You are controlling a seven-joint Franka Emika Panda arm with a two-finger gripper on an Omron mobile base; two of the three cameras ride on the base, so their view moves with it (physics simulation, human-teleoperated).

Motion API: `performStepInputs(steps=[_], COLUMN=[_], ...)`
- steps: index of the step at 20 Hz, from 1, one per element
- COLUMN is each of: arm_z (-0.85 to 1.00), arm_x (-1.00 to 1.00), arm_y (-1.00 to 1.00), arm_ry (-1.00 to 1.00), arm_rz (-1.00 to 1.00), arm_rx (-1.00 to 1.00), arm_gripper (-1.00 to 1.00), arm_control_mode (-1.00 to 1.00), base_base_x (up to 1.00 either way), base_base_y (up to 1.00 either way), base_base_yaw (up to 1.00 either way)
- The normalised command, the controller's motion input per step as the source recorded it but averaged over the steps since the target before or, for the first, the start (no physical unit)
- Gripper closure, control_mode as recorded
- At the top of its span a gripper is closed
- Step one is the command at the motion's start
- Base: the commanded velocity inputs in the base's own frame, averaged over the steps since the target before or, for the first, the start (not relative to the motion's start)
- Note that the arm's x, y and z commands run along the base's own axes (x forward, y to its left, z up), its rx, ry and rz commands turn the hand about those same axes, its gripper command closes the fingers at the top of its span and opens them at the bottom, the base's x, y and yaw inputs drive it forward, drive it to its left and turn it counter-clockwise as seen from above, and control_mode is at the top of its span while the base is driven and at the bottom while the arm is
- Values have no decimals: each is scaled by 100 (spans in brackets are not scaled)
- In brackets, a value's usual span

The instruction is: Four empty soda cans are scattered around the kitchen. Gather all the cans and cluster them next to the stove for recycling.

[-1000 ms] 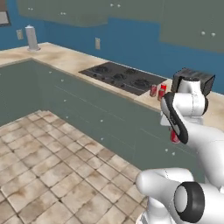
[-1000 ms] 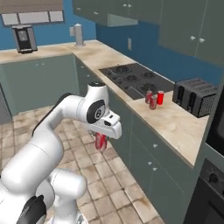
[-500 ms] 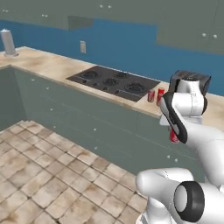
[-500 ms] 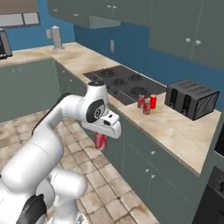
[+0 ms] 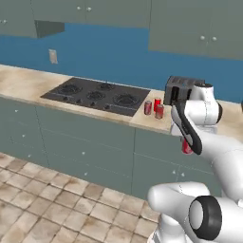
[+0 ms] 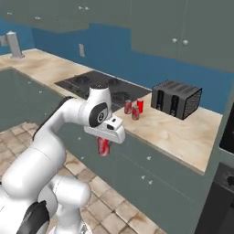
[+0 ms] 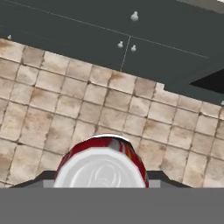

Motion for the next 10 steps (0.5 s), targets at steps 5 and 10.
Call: performStepInputs(steps=[5,10], arm_z=[0,0], arm_x=[0,0], arm_y=[0,0], arm_ry=[0,0], arm_rz=[0,0], arm_rx=[0,0], arm_gripper=[100,100], arm_control_mode=[100,100], base_base_x=[43,44], base_base_y=[34,38], base_base_yaw=[-43,-29])
